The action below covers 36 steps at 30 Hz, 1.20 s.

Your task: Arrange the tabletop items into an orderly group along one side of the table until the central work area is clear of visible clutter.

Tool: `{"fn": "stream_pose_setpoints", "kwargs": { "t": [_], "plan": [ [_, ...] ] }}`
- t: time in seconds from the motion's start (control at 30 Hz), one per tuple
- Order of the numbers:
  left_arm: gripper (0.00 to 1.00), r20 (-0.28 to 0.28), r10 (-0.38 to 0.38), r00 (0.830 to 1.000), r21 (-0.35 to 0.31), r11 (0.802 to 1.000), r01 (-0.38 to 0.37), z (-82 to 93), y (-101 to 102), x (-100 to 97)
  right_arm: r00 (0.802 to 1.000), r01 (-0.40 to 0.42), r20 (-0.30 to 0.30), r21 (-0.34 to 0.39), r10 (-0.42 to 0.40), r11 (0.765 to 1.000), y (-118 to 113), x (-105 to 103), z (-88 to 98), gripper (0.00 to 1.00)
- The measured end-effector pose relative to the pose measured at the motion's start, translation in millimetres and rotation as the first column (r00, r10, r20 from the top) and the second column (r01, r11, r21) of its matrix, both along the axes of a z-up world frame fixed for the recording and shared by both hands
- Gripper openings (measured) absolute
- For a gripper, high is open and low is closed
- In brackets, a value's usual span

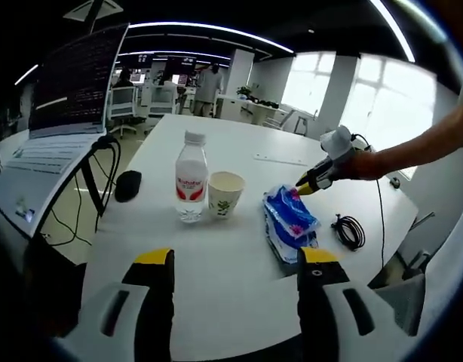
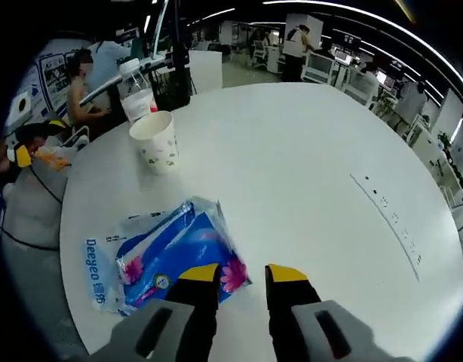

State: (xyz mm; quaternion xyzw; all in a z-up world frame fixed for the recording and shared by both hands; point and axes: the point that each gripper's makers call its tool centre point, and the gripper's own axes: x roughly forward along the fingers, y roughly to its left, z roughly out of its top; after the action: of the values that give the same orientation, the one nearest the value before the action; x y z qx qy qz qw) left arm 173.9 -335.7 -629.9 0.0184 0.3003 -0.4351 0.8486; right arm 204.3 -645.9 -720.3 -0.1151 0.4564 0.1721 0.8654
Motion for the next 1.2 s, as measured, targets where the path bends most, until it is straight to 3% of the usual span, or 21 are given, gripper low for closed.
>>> {"fn": "stream_pose_setpoints", "kwargs": {
  "t": [0.27, 0.5, 0.87, 1.2],
  "plan": [
    [0.67, 0.002, 0.01, 1.0, -0.001, 1.0, -0.01, 0.8, 3, 0.4, 0.998, -0.062, -0.009, -0.019, 0.062, 0.998, 5, 11, -3.6, 0.17],
    [0.66, 0.0, 0.009, 1.0, -0.001, 1.0, -0.009, 0.7, 2, -0.4, 0.995, -0.094, -0.026, -0.01, 0.093, 0.996, 11, 4, -9.0, 0.03],
    [0.66, 0.002, 0.011, 1.0, -0.008, 1.0, -0.011, 2.5, 1, 0.1, 0.998, -0.055, -0.038, 0.026, 0.056, 0.998, 12, -30, -4.7, 0.0],
    [0.66, 0.0, -0.001, 1.0, -0.009, 1.0, 0.001, 2.9, -2, -2.4, 0.997, 0.065, -0.045, 0.084, -0.061, 0.994, 15, -69, -8.6, 0.0]
  ]
}}
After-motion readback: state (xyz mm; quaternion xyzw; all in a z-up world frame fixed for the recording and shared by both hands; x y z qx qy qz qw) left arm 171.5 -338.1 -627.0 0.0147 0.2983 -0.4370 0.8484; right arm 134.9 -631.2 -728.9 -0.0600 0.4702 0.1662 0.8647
